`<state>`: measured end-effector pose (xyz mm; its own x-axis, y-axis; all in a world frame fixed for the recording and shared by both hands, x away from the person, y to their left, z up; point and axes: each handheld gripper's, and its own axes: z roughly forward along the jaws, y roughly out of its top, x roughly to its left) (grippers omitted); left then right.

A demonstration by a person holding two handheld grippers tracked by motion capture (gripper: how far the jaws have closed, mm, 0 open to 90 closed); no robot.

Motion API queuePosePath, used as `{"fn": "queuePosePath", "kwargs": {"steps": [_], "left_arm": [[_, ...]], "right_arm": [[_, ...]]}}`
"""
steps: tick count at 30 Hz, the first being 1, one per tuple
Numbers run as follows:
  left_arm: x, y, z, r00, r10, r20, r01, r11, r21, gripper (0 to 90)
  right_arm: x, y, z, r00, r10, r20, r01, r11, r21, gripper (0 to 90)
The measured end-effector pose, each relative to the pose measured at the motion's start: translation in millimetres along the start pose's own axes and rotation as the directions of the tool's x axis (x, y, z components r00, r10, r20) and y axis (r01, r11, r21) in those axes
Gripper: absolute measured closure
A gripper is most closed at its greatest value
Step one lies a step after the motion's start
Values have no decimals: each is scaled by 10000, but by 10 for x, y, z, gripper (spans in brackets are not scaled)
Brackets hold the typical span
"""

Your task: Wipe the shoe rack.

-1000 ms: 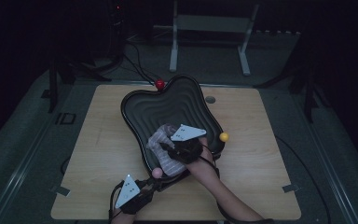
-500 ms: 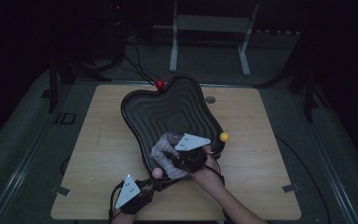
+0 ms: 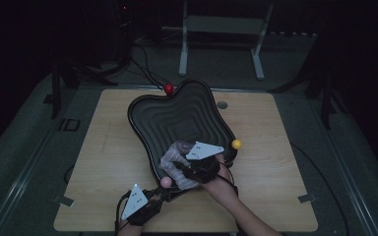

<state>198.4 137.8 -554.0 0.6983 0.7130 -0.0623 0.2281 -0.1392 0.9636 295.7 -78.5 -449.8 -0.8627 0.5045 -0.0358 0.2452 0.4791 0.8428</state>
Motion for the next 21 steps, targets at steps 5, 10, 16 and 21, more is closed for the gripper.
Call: {"fn": "queuePosePath", "kwargs": {"steps": [5, 10, 16, 21], "left_arm": [[0, 2, 2, 10000, 20, 16, -20, 10000, 10, 745], [2, 2, 1, 10000, 42, 32, -42, 10000, 1, 745], [2, 1, 3, 10000, 30, 35, -30, 10000, -11, 745], [5, 1, 2, 10000, 37, 57, -37, 10000, -3, 745]], "right_arm": [[-82, 90, -21, 9994, 323, -146, -326, 9992, -248, 709], [-170, 318, -19, 9995, 281, -129, -288, 9980, -571, 709], [-243, 714, 29, 9997, 220, 47, -214, 9942, -1057, 709], [-322, 1034, 161, 9997, 150, 217, -122, 9924, -1224, 709]]}}
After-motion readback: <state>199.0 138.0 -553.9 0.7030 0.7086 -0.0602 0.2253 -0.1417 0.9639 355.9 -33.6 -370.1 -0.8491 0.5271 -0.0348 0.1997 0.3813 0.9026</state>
